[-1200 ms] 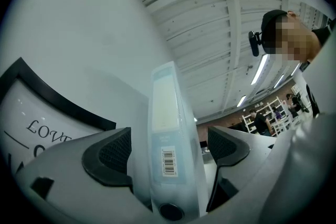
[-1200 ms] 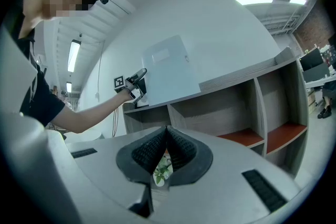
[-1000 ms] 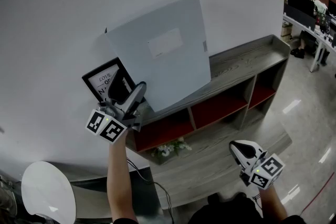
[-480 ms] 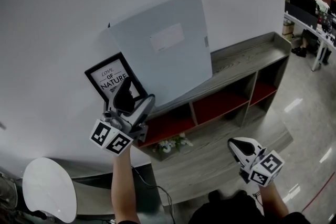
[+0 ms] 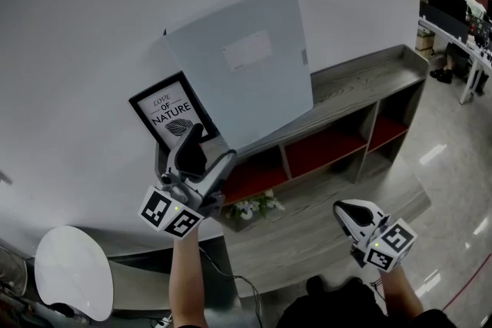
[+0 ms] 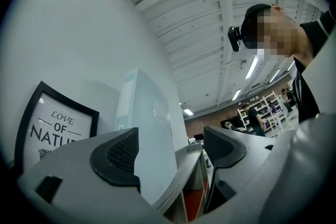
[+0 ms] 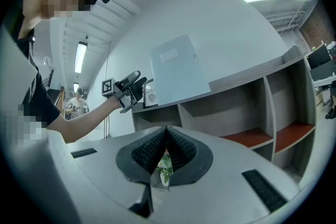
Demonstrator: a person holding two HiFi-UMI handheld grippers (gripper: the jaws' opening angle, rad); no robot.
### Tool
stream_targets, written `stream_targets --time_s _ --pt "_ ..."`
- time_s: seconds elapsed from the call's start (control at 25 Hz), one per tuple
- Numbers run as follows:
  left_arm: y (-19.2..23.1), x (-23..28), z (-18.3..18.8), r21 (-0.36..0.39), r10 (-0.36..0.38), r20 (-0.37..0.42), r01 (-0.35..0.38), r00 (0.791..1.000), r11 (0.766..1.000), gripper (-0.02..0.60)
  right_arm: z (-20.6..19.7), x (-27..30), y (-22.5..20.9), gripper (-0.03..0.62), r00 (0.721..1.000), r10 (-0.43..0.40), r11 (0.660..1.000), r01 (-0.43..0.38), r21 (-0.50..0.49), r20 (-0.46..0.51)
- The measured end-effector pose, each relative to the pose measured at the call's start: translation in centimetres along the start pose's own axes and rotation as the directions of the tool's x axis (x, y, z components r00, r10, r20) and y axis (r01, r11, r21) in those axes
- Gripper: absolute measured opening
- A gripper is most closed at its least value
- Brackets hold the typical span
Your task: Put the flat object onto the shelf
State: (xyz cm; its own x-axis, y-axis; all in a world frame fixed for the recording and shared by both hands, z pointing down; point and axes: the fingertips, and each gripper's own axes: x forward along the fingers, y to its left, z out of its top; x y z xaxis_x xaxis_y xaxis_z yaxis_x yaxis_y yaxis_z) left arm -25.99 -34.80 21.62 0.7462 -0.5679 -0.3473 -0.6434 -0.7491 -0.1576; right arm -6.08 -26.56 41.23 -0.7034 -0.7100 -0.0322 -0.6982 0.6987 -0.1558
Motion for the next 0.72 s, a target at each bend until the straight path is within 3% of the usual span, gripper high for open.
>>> stream_targets --time_s 0.52,0.72 --pt "-4.6 -1.7 -2.3 0.008 0.011 -0.014 -0.011 1.0 1.0 0.262 -0.5 -0.4 0.1 0.014 1.0 -0.006 1.0 0.006 -0.002 -0.008" --pt "-6.1 -2.4 -3.8 -0.005 0.02 -0.053 -0.021 0.998 1.0 0.207 -1.0 -0.4 0.4 0.014 1.0 -0.006 1.0 0.006 0.004 -0.015"
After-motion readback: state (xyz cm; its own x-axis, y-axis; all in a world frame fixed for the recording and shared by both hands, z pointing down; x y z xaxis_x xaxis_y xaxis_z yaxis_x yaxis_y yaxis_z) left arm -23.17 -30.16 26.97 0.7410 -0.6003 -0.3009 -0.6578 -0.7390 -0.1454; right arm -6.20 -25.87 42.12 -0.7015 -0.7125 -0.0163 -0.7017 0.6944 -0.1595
